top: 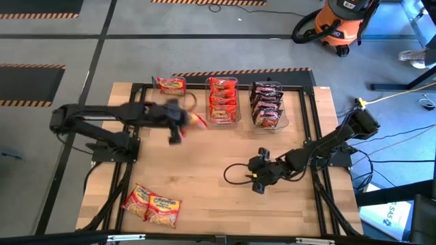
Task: Sort Maruchan noodles
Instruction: Put the red noodle pack into the left transparent bin
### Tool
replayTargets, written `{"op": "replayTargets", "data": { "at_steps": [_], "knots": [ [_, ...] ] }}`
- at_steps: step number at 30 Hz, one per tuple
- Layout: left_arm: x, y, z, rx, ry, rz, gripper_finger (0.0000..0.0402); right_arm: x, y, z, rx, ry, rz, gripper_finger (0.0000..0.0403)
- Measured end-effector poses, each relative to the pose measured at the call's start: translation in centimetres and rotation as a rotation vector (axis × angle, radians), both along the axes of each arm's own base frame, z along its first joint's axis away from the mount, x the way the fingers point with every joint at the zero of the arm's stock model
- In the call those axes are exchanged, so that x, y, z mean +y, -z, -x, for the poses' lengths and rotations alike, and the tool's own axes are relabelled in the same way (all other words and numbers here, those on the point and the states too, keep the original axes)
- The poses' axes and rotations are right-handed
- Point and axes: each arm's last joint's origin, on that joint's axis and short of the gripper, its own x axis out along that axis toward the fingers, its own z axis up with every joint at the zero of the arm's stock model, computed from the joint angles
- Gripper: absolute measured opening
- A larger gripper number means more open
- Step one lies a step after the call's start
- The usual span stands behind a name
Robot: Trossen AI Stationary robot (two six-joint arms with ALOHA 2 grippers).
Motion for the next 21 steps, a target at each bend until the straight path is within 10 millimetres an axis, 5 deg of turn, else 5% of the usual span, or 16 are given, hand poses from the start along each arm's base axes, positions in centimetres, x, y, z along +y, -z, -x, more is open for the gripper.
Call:
{"op": "replayTargets", "data": {
  "at_steps": [5,9,21],
  "knots": [
    [3.8,-1.5,3.0,0.122,-0.152,-0.332,0.0007,0.1,0.3,-0.3,-0.021,0.023,0.021,0.0209],
    [7.4,-2.2,4.3,0.234,-0.243,-0.436,0.0007,0.1,0.5,-0.6,-0.035,0.030,0.031,0.0209],
    [16.1,3.4,5.1,0.532,-0.292,-0.229,0.0007,0.2,1.2,-0.8,-0.026,0.032,0.077,0.0209]
  ]
}}
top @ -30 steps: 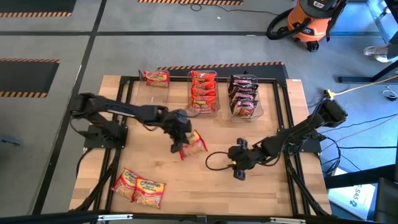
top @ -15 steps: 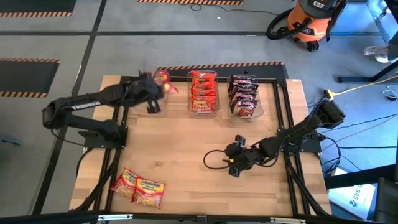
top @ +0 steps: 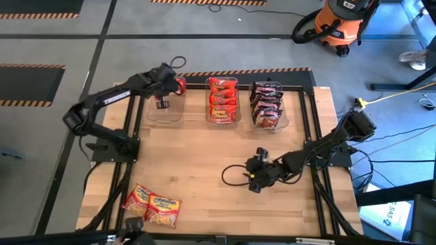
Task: Sort Maruchan noodles
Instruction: Put the red noodle pack into the left transparent bin
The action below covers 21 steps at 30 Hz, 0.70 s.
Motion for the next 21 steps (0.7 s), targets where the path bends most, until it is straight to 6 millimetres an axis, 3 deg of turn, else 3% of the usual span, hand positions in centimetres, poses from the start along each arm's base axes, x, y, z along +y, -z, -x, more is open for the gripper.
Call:
{"op": "replayTargets", "data": {
  "at_steps": [7,14,21],
  "knots": [
    [1.6,3.2,-1.0,0.121,0.065,0.088,0.0007,0.0,0.4,-0.1,0.010,0.008,0.022,0.0209],
    [2.9,5.4,-2.1,0.112,0.128,0.142,0.0007,0.1,0.6,-0.2,0.006,0.017,0.020,0.0209],
    [3.4,5.9,-2.5,0.128,0.128,0.107,0.0034,0.1,0.7,-0.2,0.005,0.033,0.005,0.0209]
  ]
}}
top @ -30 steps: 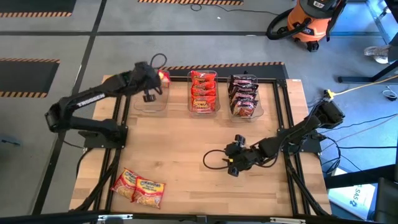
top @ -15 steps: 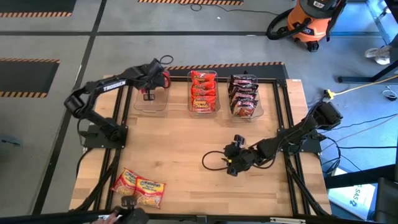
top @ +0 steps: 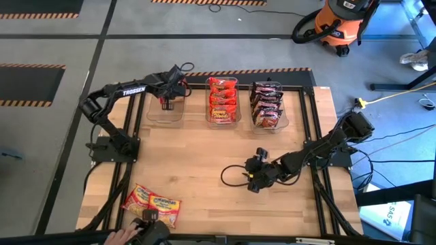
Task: Sort Maruchan noodles
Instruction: Put the red noodle pack into the left transparent bin
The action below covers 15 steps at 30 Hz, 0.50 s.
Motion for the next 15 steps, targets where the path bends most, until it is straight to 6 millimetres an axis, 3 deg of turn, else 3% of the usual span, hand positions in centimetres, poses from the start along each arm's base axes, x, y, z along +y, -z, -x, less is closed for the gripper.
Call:
{"op": "replayTargets", "data": {
  "at_steps": [10,15],
  "knots": [
    [0.29,-0.12,0.04,0.017,-0.003,-0.039,0.0121,0.05,-0.10,-0.11,-0.015,-0.004,-0.002,0.0209],
    [0.41,-0.36,0.07,0.093,-0.091,-0.152,0.0141,0.07,-0.12,-0.14,-0.018,-0.006,-0.002,0.0209]
  ]
}}
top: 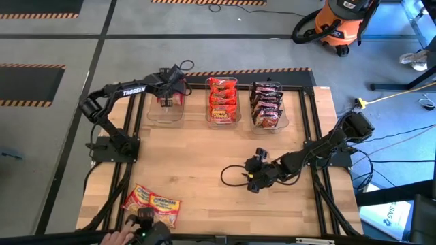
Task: Sort Maruchan noodles
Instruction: Put the red noodle pack into the left transparent bin
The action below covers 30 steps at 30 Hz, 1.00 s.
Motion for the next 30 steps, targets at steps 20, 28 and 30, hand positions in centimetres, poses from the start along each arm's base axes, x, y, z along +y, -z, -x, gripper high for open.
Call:
{"op": "replayTargets", "data": {
  "at_steps": [20,28,30],
  "knots": [
    [-8.9,-9.0,-0.8,-0.735,-0.202,-0.007,0.0140,0.3,-0.6,-0.7,-0.087,-0.015,-0.029,0.0209],
    [-16.4,-9.1,-0.9,-0.805,-0.197,0.774,0.0140,1.1,-1.7,-1.9,-0.251,-0.038,-0.135,0.0209],
    [-18.8,-9.0,-1.0,-0.739,-0.241,0.924,0.0140,1.2,-1.5,-2.1,-0.260,-0.046,-0.142,0.0209]
  ]
}}
